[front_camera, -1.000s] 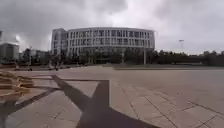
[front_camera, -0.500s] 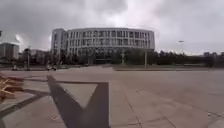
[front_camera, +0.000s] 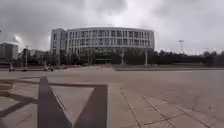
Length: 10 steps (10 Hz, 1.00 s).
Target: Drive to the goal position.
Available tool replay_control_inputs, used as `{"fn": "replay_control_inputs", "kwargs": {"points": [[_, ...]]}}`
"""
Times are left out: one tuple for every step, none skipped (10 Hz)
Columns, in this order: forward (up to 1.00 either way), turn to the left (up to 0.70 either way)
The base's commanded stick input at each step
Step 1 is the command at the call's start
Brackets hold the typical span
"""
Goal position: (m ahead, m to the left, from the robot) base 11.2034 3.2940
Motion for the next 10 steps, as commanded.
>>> {"fn": "replay_control_inputs", "kwargs": {"points": [[0.85, 0.12], [0.85, 0.11], [0.85, 0.11], [0.85, 0.11], [0.85, 0.1], [0.85, 0.1], [0.85, 0.1], [0.85, 0.1], [0.85, 0.1], [0.85, 0.25]]}}
